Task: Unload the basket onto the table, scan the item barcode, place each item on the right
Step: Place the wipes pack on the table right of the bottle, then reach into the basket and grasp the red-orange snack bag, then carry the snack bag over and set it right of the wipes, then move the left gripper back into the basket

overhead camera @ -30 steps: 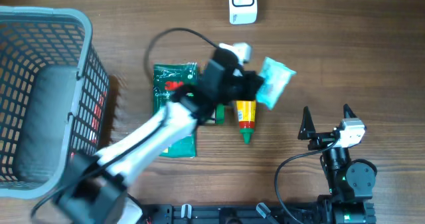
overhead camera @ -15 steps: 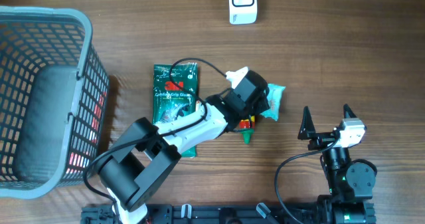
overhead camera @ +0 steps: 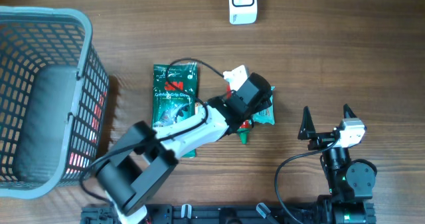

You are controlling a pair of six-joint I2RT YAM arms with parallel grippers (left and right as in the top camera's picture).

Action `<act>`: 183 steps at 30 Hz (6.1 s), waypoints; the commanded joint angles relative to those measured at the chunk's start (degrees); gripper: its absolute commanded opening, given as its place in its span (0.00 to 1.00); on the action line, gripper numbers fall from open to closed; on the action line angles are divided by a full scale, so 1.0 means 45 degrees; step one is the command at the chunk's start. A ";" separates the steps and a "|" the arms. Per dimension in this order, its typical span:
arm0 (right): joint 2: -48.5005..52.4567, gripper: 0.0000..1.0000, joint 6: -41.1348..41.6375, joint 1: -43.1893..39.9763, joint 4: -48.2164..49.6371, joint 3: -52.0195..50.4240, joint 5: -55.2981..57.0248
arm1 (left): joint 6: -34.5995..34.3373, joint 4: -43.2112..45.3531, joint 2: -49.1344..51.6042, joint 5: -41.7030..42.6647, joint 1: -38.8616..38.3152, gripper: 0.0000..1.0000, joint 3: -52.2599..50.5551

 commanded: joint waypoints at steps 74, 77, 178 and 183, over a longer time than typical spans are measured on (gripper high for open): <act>-0.0078 1.00 -0.0117 0.0039 0.0024 -0.0015 -0.0068 | -0.0471 -1.1910 -0.1982 -0.1156 1.9016 0.34 -0.2506; -0.0078 1.00 -0.0117 0.0039 0.0024 -0.0015 -0.0068 | -0.0423 -1.1953 -0.2045 -0.1224 1.9040 0.04 -0.2288; -0.0078 1.00 -0.0117 0.0039 0.0024 -0.0015 -0.0068 | 0.3191 -0.8990 0.0675 0.1375 0.1370 0.80 0.9316; -0.0078 1.00 -0.0112 0.0039 0.0024 -0.0015 -0.0068 | 0.3589 -0.9680 -0.1831 0.0121 0.2336 0.80 0.9316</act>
